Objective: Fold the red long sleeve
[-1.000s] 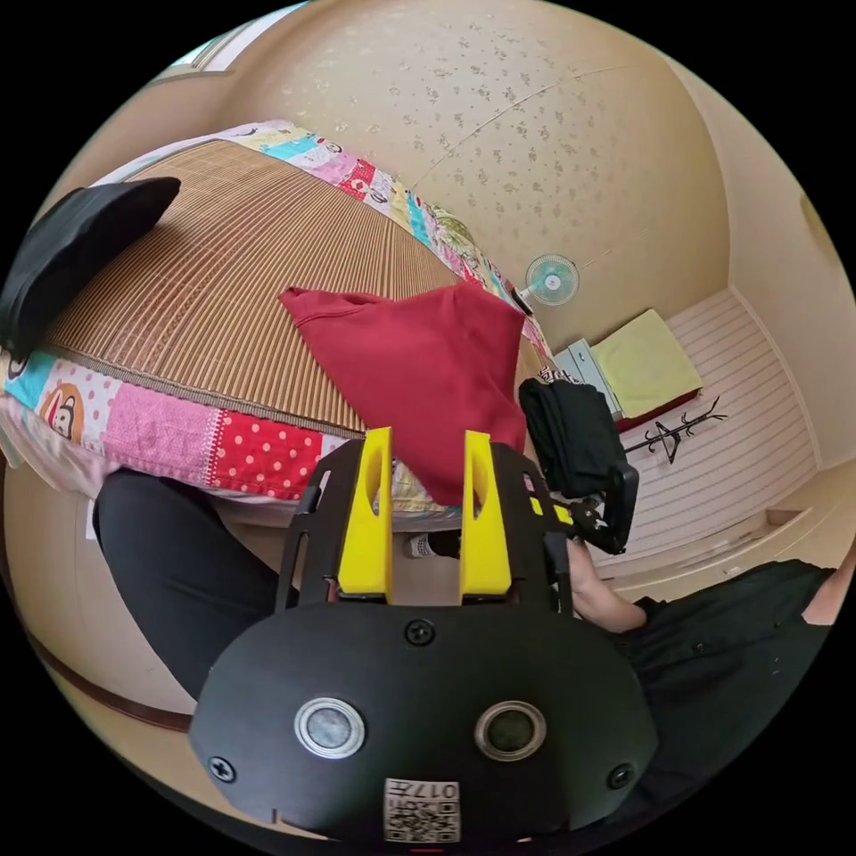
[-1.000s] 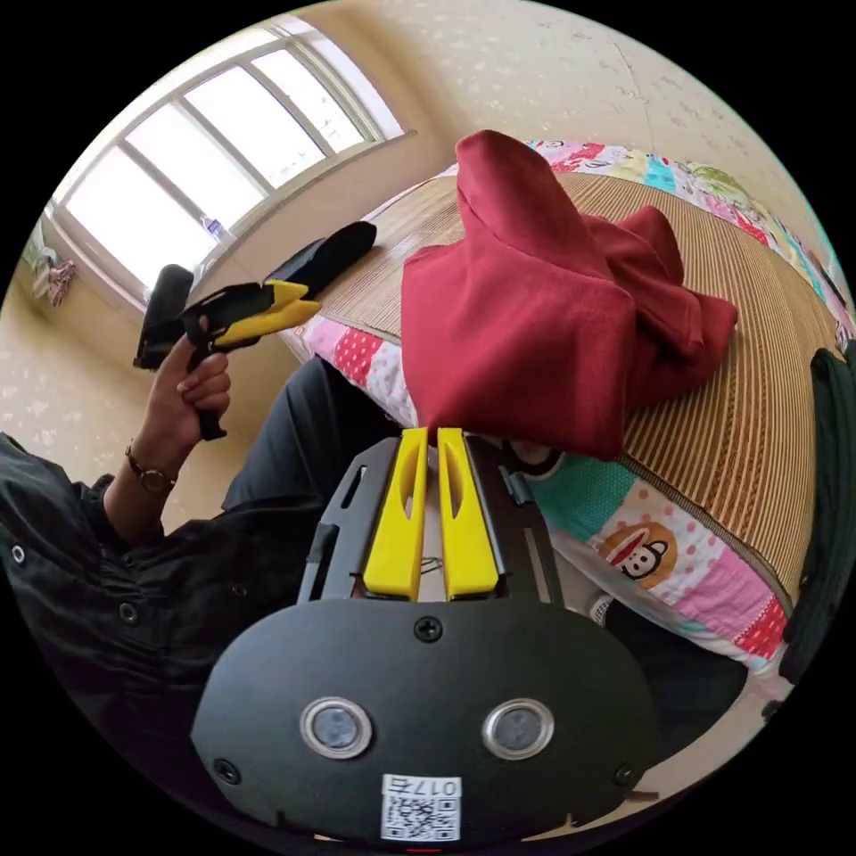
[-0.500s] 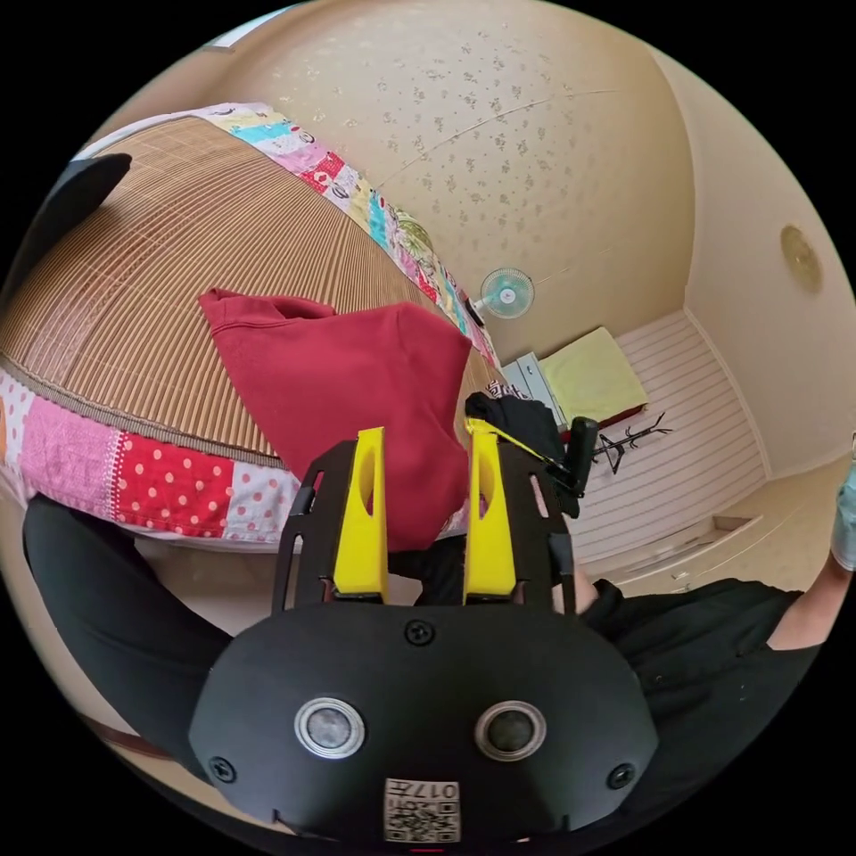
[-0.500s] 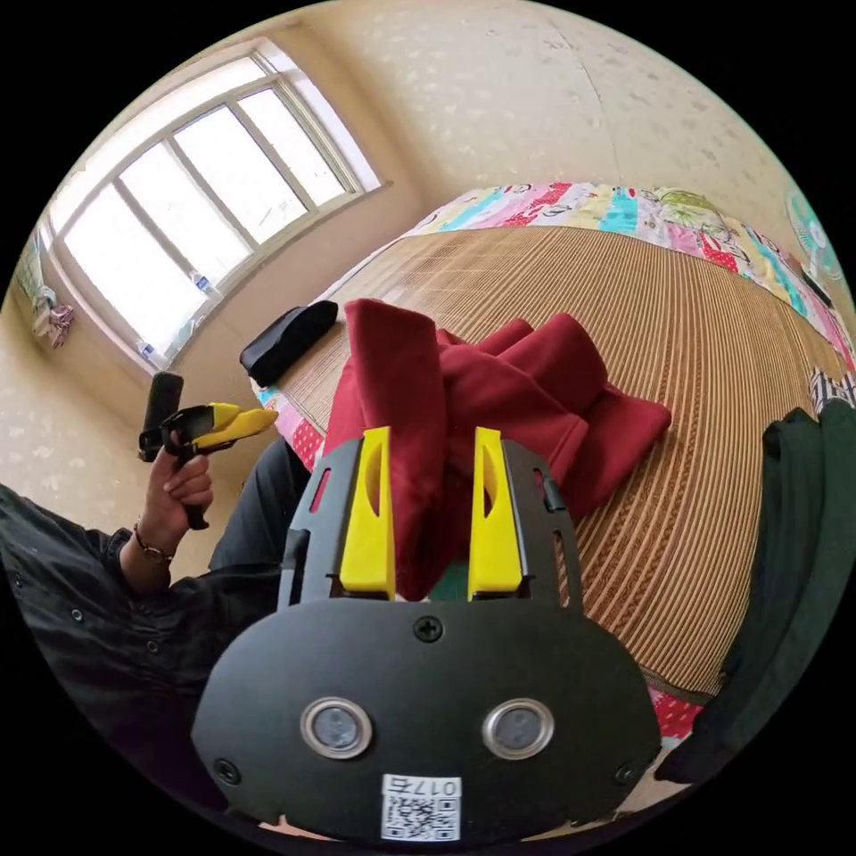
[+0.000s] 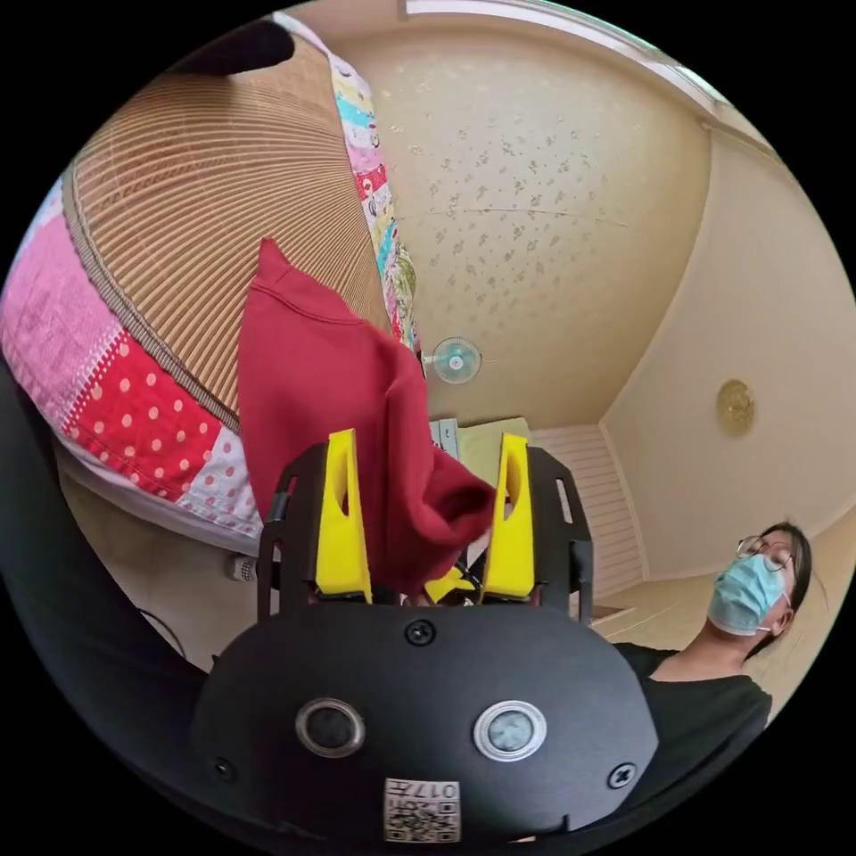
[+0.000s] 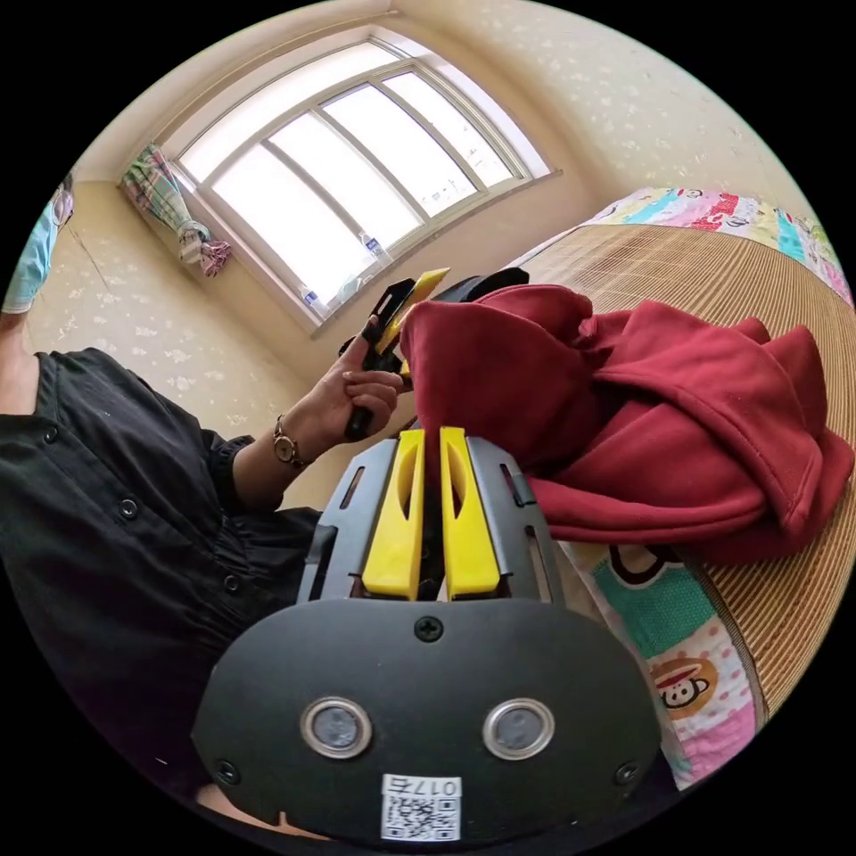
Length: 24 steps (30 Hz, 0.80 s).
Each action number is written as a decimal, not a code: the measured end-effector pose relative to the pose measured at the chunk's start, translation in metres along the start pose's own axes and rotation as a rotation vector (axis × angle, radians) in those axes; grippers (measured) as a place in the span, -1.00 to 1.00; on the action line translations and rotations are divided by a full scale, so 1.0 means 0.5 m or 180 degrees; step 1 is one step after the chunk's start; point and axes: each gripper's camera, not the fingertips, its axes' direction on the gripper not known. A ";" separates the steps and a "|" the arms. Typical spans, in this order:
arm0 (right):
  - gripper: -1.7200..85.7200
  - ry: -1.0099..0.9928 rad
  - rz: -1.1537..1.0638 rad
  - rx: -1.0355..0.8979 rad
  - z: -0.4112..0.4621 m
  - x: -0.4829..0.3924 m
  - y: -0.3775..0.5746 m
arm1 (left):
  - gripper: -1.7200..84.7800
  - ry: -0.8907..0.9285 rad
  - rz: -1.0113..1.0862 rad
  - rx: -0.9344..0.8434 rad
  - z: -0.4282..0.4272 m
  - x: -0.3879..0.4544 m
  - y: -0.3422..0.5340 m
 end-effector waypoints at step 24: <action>-0.81 -0.0015 -0.0483 0.1087 -0.431 -0.136 0.100 | -0.91 0.4652 0.3153 -0.1760 -0.119 0.603 0.045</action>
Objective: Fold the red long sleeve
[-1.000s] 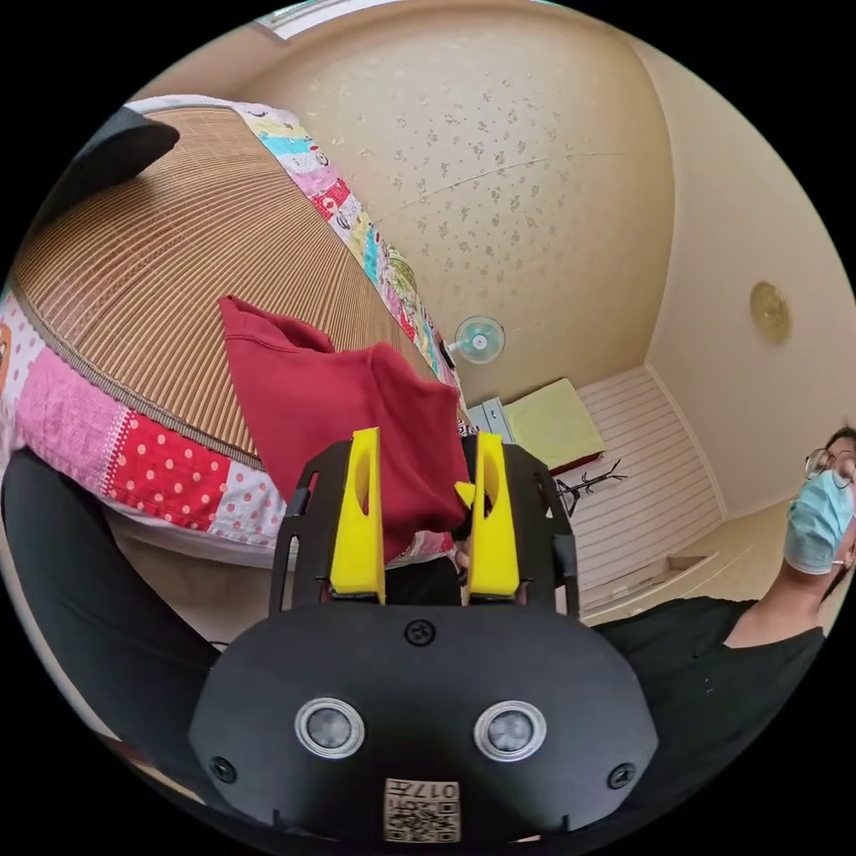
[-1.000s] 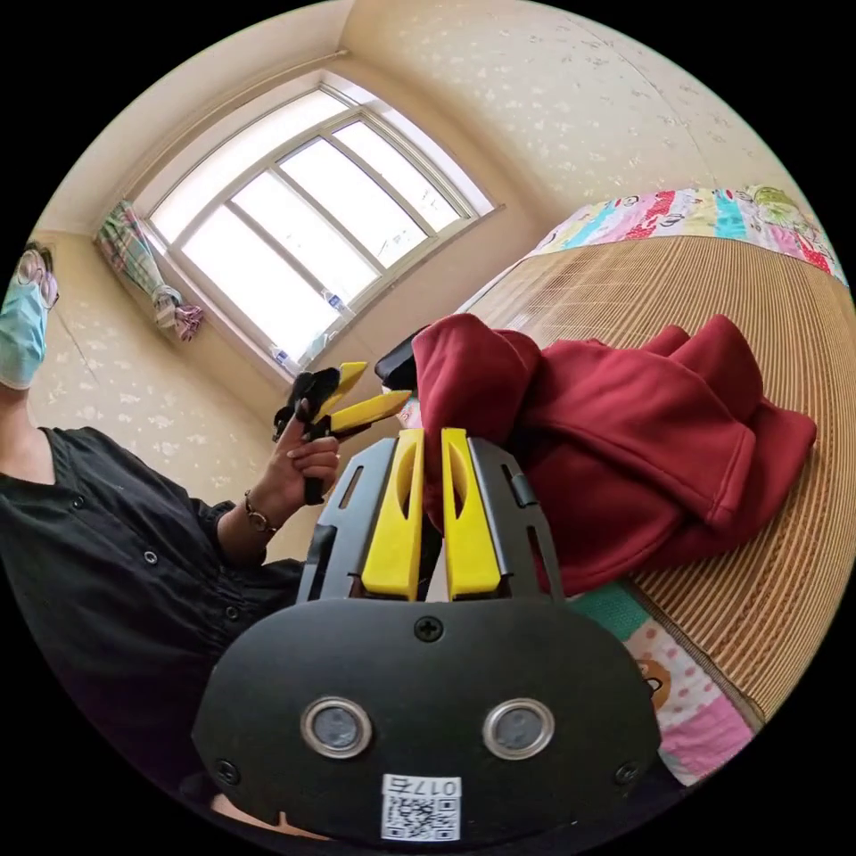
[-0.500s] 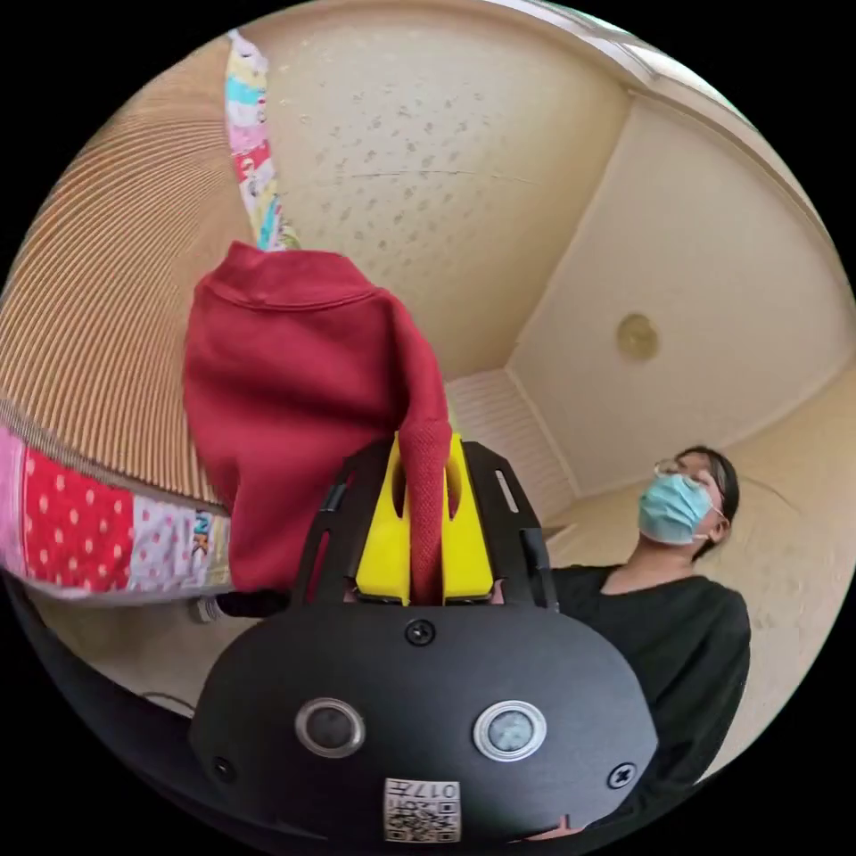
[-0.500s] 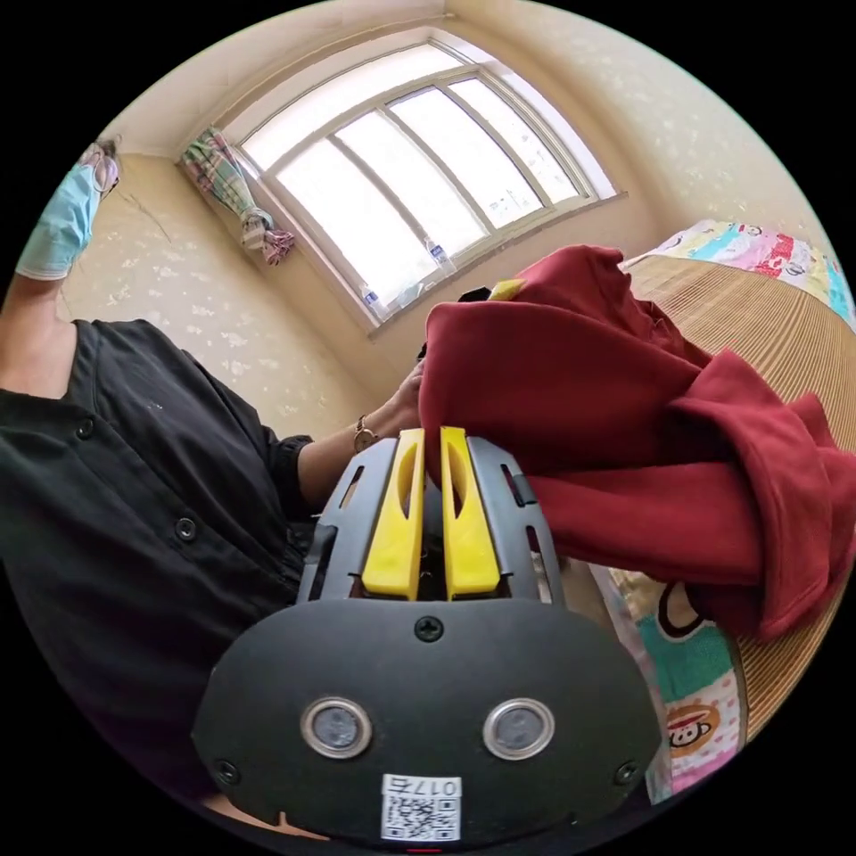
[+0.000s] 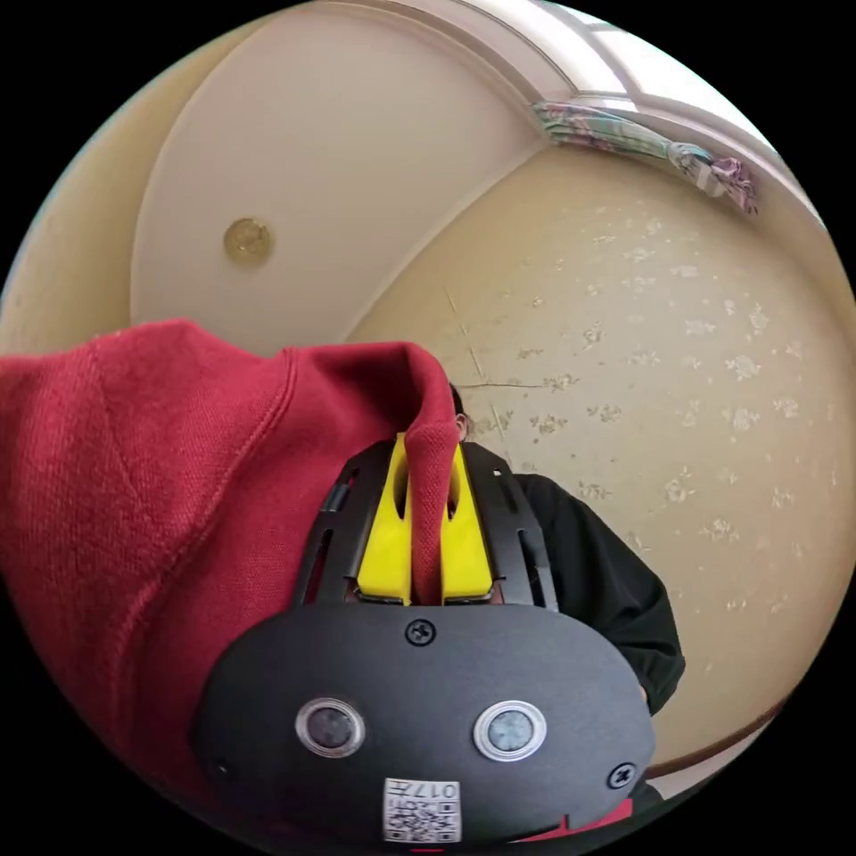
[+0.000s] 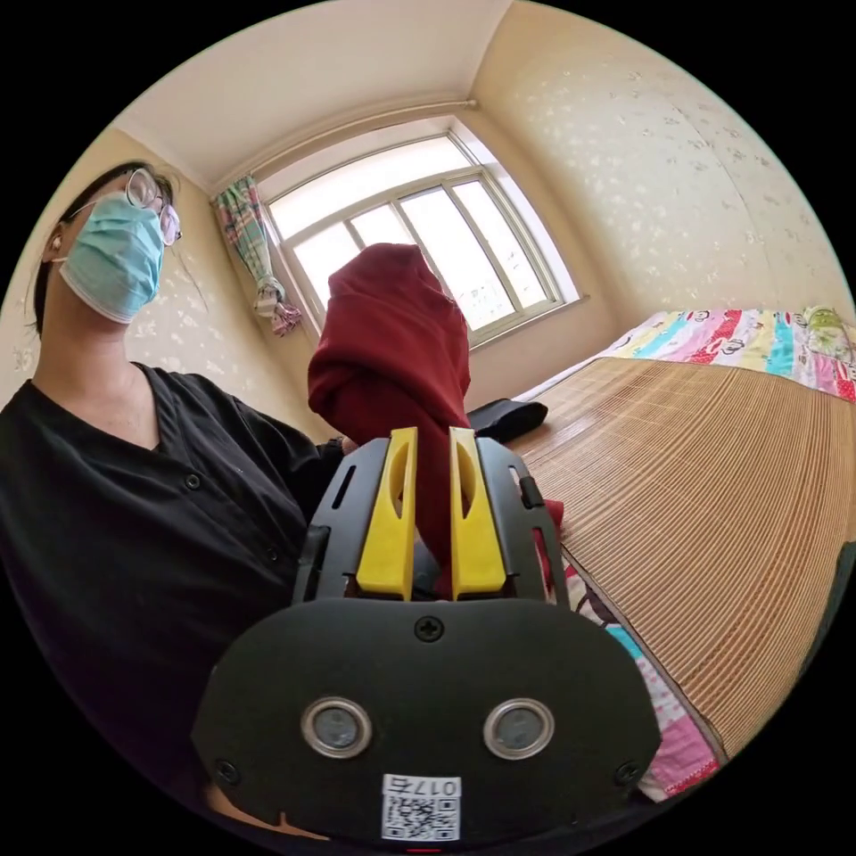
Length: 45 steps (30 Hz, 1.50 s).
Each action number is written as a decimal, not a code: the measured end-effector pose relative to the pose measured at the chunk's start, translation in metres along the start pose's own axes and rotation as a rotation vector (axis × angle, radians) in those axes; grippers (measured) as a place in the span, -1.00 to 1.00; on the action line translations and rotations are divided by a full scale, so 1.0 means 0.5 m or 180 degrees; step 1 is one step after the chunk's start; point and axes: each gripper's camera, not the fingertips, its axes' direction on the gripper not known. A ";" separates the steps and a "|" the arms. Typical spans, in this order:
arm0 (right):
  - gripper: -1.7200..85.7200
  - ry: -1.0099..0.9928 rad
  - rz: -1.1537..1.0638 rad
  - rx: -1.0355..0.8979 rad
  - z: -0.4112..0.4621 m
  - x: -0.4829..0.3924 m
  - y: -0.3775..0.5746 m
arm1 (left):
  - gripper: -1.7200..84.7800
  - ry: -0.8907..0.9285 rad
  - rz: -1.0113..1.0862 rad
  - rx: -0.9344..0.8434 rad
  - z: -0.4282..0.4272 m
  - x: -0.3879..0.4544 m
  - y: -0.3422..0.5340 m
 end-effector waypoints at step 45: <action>-0.91 0.1273 -0.0716 0.2261 -0.321 -0.399 -0.168 | -0.93 -0.4469 -0.0376 -0.1281 0.183 -0.050 -0.056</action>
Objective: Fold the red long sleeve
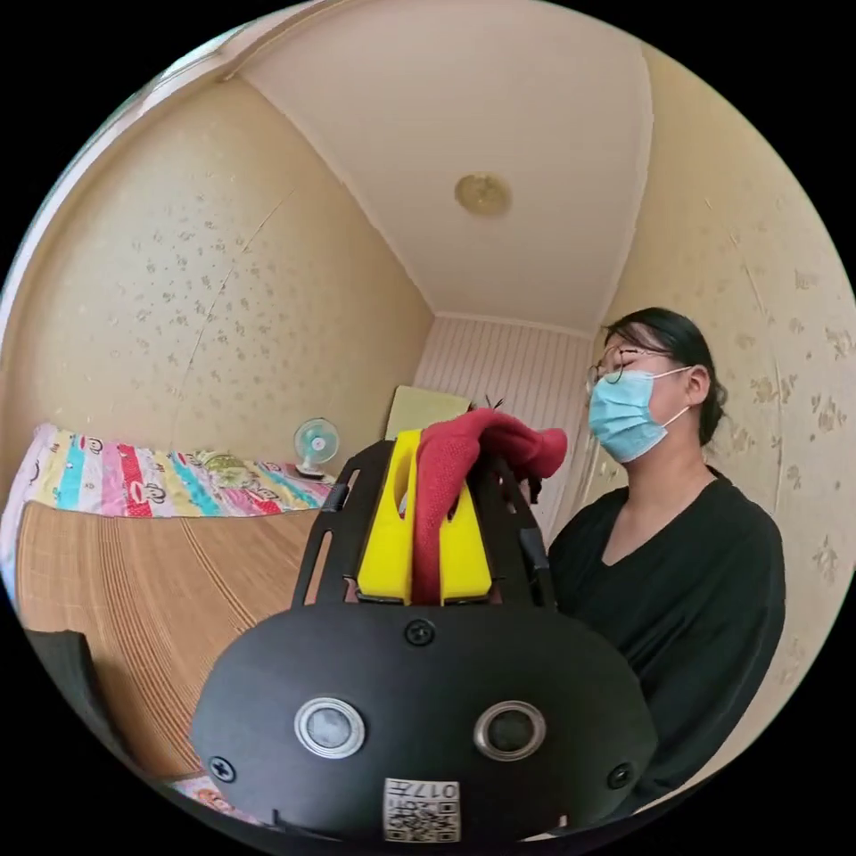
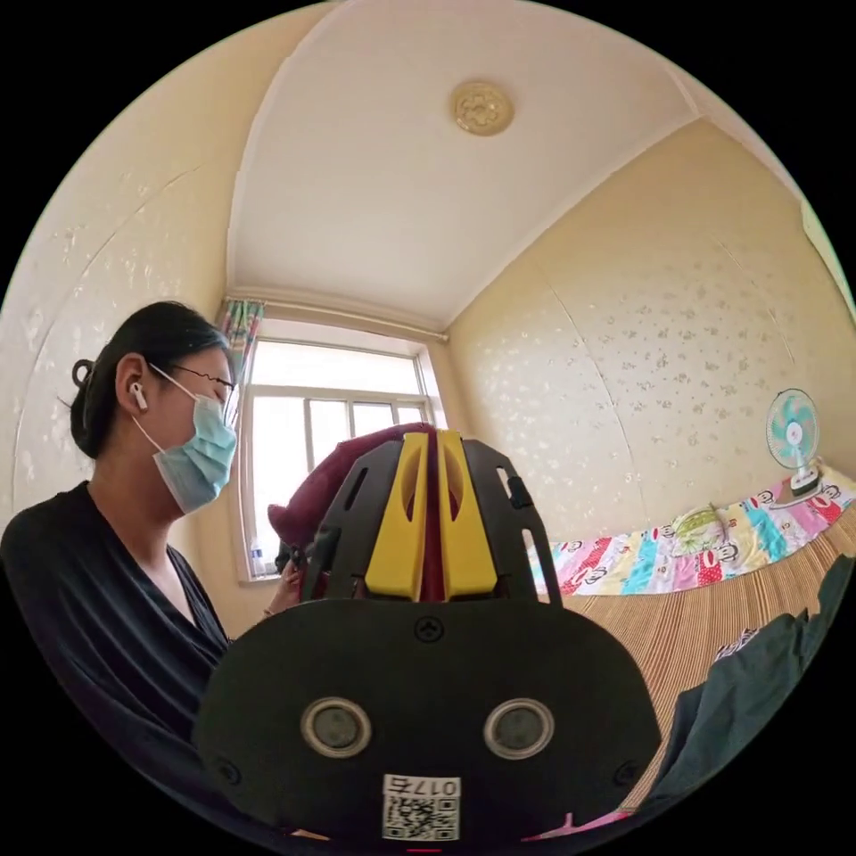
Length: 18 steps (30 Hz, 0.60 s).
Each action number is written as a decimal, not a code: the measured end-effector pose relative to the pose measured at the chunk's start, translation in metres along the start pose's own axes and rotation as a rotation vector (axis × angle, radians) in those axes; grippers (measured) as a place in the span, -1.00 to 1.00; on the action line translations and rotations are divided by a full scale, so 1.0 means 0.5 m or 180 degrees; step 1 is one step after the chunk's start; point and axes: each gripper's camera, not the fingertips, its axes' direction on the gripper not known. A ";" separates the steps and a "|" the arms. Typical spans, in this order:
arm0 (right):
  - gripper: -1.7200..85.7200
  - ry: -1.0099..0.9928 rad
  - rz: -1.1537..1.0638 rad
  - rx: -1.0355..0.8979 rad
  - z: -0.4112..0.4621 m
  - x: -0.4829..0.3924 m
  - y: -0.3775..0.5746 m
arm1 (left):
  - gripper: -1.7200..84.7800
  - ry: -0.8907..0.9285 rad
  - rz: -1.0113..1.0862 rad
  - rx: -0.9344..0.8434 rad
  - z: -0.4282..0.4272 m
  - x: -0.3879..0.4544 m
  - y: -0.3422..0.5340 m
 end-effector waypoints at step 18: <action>-0.82 0.2115 0.0611 -0.3548 0.735 0.505 0.599 | -0.71 -0.1412 -0.1934 -0.2264 0.589 -0.683 0.338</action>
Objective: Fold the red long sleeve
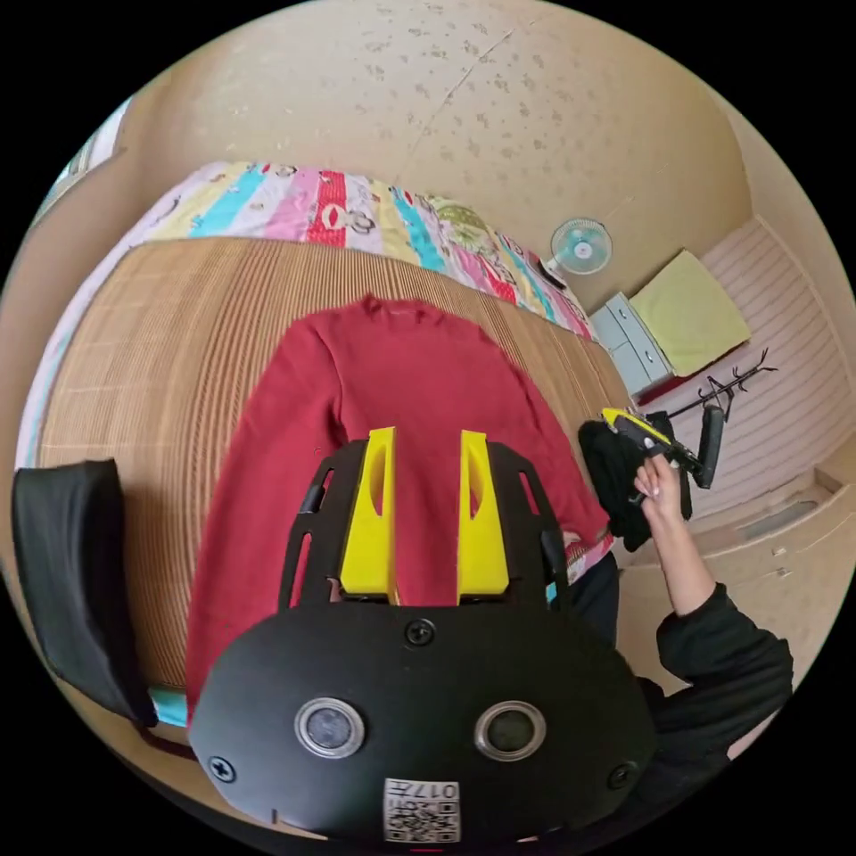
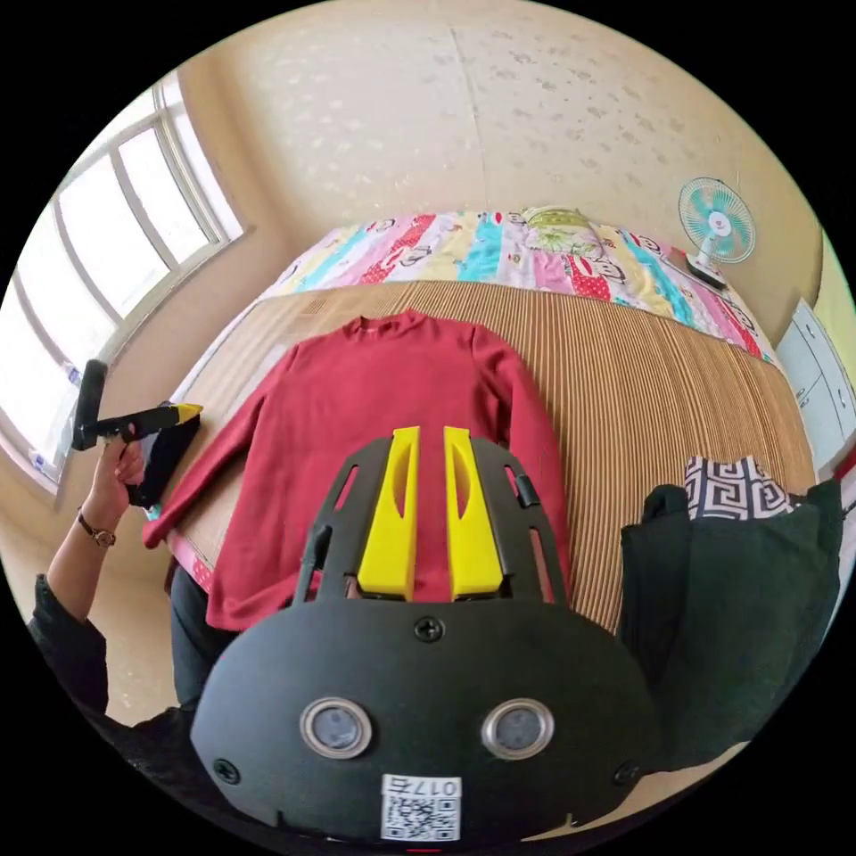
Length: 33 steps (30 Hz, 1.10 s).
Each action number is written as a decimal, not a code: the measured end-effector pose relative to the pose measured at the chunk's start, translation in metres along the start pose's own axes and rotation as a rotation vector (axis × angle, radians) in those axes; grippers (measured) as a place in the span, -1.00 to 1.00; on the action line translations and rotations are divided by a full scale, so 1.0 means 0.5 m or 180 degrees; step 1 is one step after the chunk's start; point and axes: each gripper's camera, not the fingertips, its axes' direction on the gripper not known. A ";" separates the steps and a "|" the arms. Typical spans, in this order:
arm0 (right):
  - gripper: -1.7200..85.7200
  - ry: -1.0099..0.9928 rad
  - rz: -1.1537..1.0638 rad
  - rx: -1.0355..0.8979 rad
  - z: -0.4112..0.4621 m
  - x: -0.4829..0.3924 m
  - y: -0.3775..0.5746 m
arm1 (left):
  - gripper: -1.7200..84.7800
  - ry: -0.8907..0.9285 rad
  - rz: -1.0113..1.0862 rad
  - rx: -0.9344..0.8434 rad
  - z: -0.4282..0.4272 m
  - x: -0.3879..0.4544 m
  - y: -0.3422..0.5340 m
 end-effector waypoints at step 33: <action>-0.80 0.0204 0.1587 -0.0456 -0.043 0.191 0.541 | -0.79 -0.0455 -0.0052 0.0101 0.118 -0.112 0.457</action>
